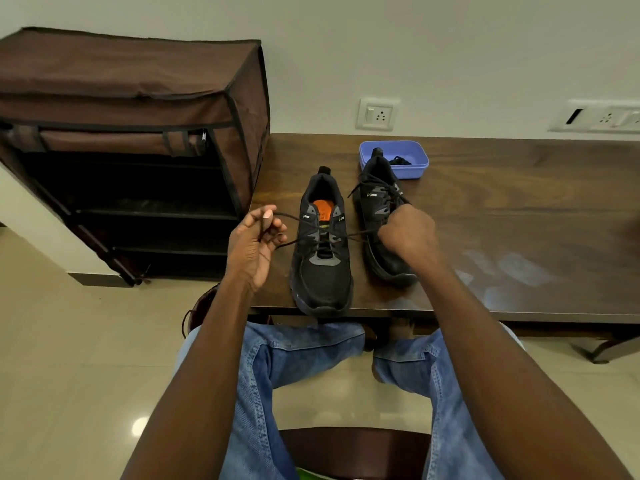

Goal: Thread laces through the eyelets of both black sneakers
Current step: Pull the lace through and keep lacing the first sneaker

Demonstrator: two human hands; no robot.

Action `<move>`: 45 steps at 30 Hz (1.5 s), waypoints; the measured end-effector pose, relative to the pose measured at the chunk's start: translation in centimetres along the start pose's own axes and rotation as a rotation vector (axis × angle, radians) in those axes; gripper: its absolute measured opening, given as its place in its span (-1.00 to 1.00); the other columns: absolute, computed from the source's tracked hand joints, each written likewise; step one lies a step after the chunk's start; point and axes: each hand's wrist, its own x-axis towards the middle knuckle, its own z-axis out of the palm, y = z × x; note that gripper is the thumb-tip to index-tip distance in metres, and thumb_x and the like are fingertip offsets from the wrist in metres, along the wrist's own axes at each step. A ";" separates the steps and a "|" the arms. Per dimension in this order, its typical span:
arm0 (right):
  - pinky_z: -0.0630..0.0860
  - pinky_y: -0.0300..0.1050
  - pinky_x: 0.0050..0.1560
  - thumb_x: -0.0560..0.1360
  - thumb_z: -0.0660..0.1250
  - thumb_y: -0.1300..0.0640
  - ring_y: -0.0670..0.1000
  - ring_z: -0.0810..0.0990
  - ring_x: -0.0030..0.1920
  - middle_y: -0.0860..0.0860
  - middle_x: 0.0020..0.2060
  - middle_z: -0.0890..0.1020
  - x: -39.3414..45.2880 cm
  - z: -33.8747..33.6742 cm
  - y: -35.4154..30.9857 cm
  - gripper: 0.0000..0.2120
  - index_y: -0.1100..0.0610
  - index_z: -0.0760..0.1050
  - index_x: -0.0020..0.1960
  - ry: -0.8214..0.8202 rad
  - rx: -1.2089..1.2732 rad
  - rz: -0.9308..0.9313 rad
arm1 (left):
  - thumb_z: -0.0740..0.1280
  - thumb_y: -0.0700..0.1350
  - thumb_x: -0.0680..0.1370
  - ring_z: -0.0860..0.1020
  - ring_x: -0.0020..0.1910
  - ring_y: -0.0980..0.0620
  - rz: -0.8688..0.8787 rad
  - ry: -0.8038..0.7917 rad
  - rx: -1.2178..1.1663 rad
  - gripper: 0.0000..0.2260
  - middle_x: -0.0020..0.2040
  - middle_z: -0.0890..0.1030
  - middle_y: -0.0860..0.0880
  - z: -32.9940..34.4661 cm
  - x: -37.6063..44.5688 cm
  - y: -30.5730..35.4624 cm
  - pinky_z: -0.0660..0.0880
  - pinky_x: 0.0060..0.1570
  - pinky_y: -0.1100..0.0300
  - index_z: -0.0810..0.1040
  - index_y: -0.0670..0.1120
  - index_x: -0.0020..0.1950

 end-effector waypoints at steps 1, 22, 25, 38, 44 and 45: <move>0.45 0.07 0.17 0.51 0.31 0.13 0.20 0.48 0.20 0.17 0.19 0.55 -0.4 0.2 -0.1 -0.84 0.15 0.58 0.04 0.041 -0.101 -0.031 | 0.23 -0.24 0.65 0.57 -0.28 0.09 0.015 -0.001 0.003 -0.90 -0.24 0.62 -0.01 0.0 0.0 0.0 0.50 -0.31 0.25 0.53 -0.13 0.08; 0.48 -0.19 -0.06 0.56 0.40 0.06 -0.08 0.54 -0.11 0.05 -0.05 0.61 -1.9 1.5 -2.8 -0.75 0.12 0.55 0.20 -0.337 0.550 -0.398 | 0.30 -0.24 0.62 0.55 -0.40 0.08 -0.171 -0.191 0.313 -0.89 -0.23 0.66 -0.09 1.7 -0.9 -0.9 0.44 -0.49 0.32 0.55 -0.23 0.10; 0.52 -0.06 0.02 0.54 0.43 0.16 -0.03 0.59 -0.12 0.12 -0.12 0.67 -2.2 2.1 -3.3 -0.72 0.18 0.54 0.23 -0.420 0.547 -0.425 | 0.34 -0.22 0.60 0.54 -0.44 0.06 -0.177 -0.214 0.318 -0.94 -0.24 0.65 -0.12 2.0 -1.0 -1.3 0.42 -0.54 0.29 0.48 -0.19 0.03; 0.53 0.05 0.04 0.57 0.23 0.22 0.21 0.62 0.01 0.16 -0.02 0.66 -1.5 2.0 -1.7 -0.81 0.21 0.58 0.09 -0.012 -0.035 -0.098 | 0.24 -0.27 0.65 0.67 -0.21 0.01 -0.169 -0.171 0.310 -0.85 -0.06 0.69 -0.19 1.6 -0.5 -1.4 0.61 -0.25 0.25 0.51 -0.25 0.18; 0.43 0.12 0.24 0.54 0.33 0.12 0.19 0.50 0.19 0.15 0.10 0.60 -1.7 2.4 -2.0 -0.81 0.17 0.60 0.10 0.194 -0.132 -0.264 | 0.42 -0.18 0.56 0.51 -0.49 0.10 0.031 -0.036 0.429 -0.88 -0.28 0.65 -0.11 1.8 -0.7 -2.1 0.37 -0.58 0.32 0.56 -0.22 -0.09; 0.48 0.09 0.20 0.54 0.37 0.10 0.14 0.52 0.15 0.11 0.07 0.60 -1.5 2.5 -2.2 -0.81 0.15 0.62 0.10 0.150 0.031 -0.319 | 0.43 -0.16 0.56 0.48 -0.52 0.12 0.044 -0.016 0.439 -0.87 -0.31 0.64 -0.08 1.8 -0.7 -2.2 0.33 -0.60 0.33 0.59 -0.20 -0.13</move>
